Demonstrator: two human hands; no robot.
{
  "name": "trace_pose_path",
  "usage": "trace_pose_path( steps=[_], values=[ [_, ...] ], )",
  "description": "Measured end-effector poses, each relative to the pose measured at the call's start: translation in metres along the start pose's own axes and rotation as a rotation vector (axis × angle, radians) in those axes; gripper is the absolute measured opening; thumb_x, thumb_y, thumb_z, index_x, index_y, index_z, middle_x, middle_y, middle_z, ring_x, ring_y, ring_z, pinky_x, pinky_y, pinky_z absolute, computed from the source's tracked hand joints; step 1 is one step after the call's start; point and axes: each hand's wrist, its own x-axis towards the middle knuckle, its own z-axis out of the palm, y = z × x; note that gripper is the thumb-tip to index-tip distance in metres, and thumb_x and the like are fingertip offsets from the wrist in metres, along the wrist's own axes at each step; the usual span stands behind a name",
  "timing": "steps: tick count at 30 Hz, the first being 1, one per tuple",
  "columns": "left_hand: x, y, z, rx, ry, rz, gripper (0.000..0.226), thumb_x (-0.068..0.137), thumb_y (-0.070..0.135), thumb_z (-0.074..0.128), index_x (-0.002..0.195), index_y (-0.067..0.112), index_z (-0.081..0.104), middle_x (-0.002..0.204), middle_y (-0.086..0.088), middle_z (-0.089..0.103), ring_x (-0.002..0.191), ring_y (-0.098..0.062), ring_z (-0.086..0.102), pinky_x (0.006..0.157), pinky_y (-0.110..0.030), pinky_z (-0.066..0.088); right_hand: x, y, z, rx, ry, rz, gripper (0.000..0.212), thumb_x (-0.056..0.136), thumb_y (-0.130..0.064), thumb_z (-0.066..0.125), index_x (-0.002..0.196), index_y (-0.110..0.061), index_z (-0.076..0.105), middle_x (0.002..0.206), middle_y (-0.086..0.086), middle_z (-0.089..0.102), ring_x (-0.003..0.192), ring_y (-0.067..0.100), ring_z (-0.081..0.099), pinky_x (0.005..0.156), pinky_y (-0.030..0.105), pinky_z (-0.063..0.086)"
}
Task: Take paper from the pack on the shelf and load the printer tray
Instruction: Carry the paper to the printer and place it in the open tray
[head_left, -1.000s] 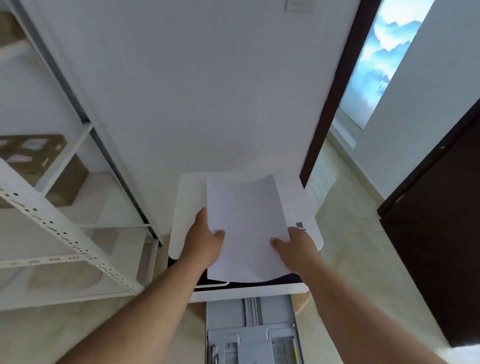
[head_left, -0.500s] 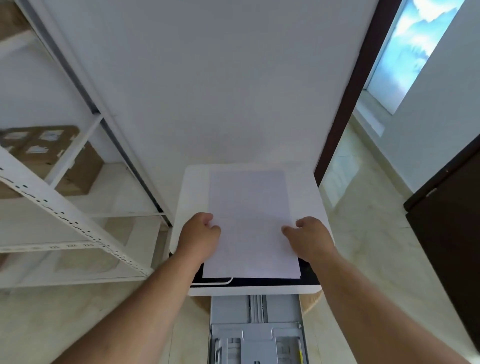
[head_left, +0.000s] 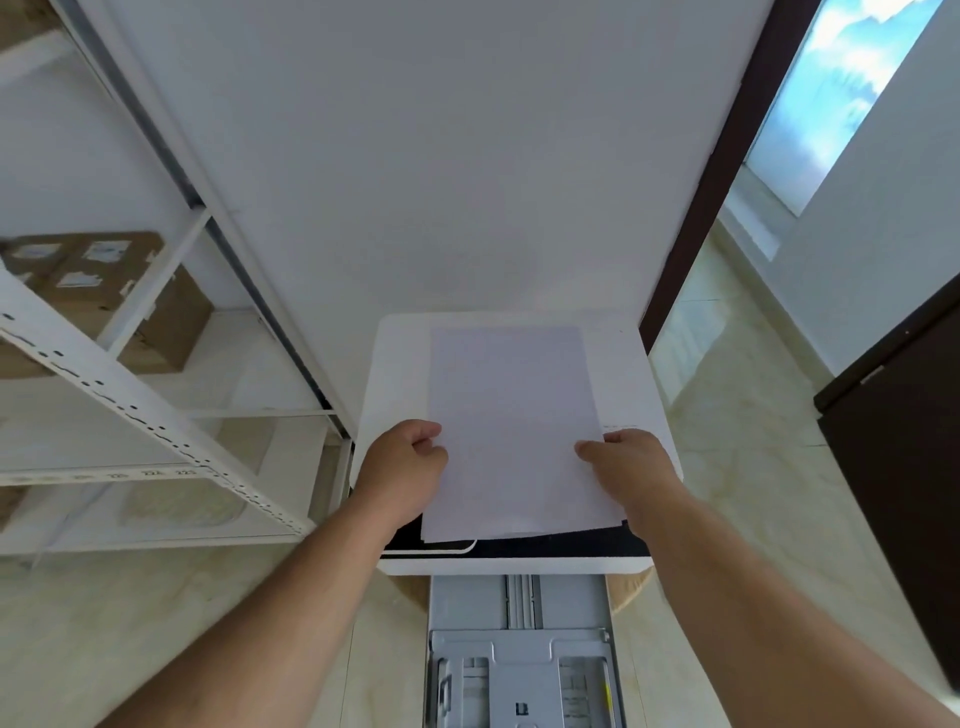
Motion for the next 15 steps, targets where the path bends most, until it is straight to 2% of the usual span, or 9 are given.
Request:
trace_pose_path(
  steps=[1,3,5,8,12,14,15],
  values=[
    [-0.001,-0.002,0.0,-0.004,-0.012,0.006,0.042,0.1,0.013,0.058,0.142,0.018,0.06,0.146,-0.004,0.061,0.134,-0.014,0.057,0.097,-0.023,0.04,0.001,0.002,0.001,-0.019,-0.024,0.0,0.01,0.094,-0.016,0.064,0.101,-0.011,0.069,0.107,0.012,0.074,0.096,0.035,0.071,0.078,0.036,0.056],
    [-0.004,-0.006,0.001,0.0,-0.032,0.018,0.041,0.1,0.013,0.061,0.14,0.019,0.062,0.146,-0.005,0.062,0.135,-0.013,0.056,0.102,-0.025,0.041,0.002,0.004,0.004,-0.045,-0.066,-0.004,0.016,0.094,-0.014,0.058,0.106,-0.014,0.069,0.107,0.01,0.074,0.095,0.034,0.07,0.074,0.035,0.057],
    [-0.004,-0.009,0.001,-0.009,-0.032,0.024,0.04,0.099,0.013,0.062,0.139,0.019,0.062,0.145,-0.004,0.062,0.133,-0.011,0.056,0.105,-0.025,0.042,0.004,0.004,0.005,-0.038,-0.087,-0.011,0.024,0.093,-0.013,0.055,0.113,-0.015,0.067,0.108,0.008,0.073,0.096,0.033,0.07,0.08,0.038,0.059],
    [0.001,-0.009,-0.001,-0.066,0.002,0.009,0.046,0.099,0.017,0.066,0.144,0.02,0.058,0.14,-0.002,0.062,0.13,-0.011,0.058,0.1,-0.026,0.042,0.005,0.007,0.002,0.09,-0.126,-0.049,0.021,0.097,-0.011,0.056,0.114,-0.017,0.068,0.112,0.008,0.074,0.099,0.032,0.072,0.09,0.046,0.06],
    [0.016,0.003,-0.002,-0.176,0.06,-0.044,0.067,0.096,0.027,0.071,0.155,0.016,0.043,0.145,-0.001,0.057,0.131,-0.018,0.058,0.109,-0.035,0.046,0.007,0.017,-0.002,0.291,-0.192,-0.077,0.017,0.1,-0.007,0.059,0.11,-0.015,0.07,0.115,0.015,0.077,0.106,0.04,0.074,0.098,0.06,0.057],
    [0.03,0.008,-0.004,-0.367,0.04,-0.131,0.074,0.093,0.028,0.074,0.157,0.013,0.039,0.142,-0.004,0.062,0.118,-0.022,0.067,0.107,-0.039,0.051,0.008,0.019,-0.003,0.342,-0.223,-0.097,0.017,0.101,-0.008,0.06,0.114,-0.014,0.069,0.116,0.015,0.078,0.109,0.041,0.073,0.1,0.061,0.056],
    [0.037,0.01,-0.005,-0.485,-0.005,-0.178,0.073,0.093,0.026,0.074,0.156,0.011,0.041,0.133,-0.007,0.068,0.107,-0.022,0.071,0.101,-0.04,0.056,0.009,0.019,-0.004,0.357,-0.235,-0.11,0.018,0.101,-0.009,0.06,0.116,-0.014,0.069,0.116,0.014,0.078,0.11,0.04,0.073,0.1,0.061,0.056]
  ],
)
